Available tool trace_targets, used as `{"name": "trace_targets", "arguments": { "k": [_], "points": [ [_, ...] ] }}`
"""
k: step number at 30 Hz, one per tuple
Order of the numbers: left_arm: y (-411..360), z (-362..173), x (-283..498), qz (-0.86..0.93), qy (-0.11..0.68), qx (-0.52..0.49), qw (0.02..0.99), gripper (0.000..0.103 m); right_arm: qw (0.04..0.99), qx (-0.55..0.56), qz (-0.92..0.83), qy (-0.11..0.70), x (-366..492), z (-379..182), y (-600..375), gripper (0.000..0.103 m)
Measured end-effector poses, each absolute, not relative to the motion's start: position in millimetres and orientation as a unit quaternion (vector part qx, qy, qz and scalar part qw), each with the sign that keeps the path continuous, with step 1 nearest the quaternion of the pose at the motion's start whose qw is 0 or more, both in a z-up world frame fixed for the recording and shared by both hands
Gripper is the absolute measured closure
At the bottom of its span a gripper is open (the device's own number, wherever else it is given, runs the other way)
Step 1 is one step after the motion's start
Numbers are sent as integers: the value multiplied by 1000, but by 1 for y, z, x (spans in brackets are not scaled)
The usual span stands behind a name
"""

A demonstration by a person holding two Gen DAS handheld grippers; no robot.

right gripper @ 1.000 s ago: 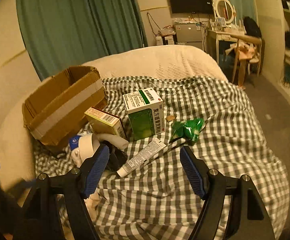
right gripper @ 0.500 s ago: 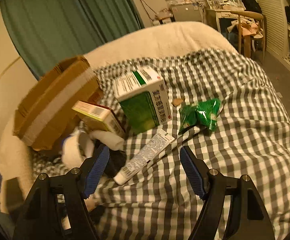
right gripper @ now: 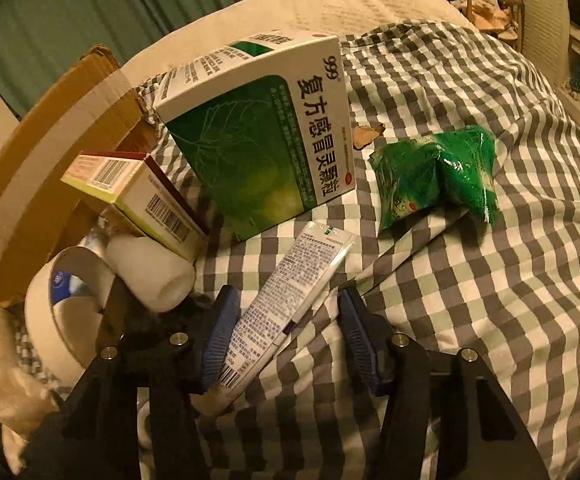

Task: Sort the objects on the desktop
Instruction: 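Grasp the toothpaste tube with the right tool while the left grasps the lace cloth, then carry the tube and lace cloth over the box and open both tools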

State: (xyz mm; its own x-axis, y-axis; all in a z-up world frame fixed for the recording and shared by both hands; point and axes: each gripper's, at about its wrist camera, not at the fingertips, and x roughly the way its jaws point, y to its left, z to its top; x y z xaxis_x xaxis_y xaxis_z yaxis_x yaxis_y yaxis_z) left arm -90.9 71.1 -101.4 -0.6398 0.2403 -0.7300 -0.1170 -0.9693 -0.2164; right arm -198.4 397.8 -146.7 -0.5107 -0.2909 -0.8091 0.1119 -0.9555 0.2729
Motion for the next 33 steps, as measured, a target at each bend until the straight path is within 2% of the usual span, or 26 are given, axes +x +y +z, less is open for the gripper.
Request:
{"name": "trace_targets", "arguments": {
  "k": [1,2,7,13,19,26,33],
  "points": [
    [70,-103,-93,902,-79,-415,95,84,112,471,-869,-98,-197,-145,401,74],
    [68,-104,-94,901,-80,-416,90,84,112,466,-871,-107,-195,-144,405,78],
    [60,-103,-98,904,-81,-412,82,84,124,456,-869,-149,-188,-141,423,88],
    [57,-87,-95,917,-75,-382,88,84,139,445,-872,-149,-161,-118,436,88],
    [41,-57,-80,924,-103,-355,99,84,149,408,-890,-139,-126,-79,434,88],
    [9,9,-80,943,-114,-295,107,84,199,372,-900,-107,-100,-19,408,88],
    [-56,82,-128,962,-124,-232,71,84,280,323,-898,-106,-121,62,349,88]
  ]
}}
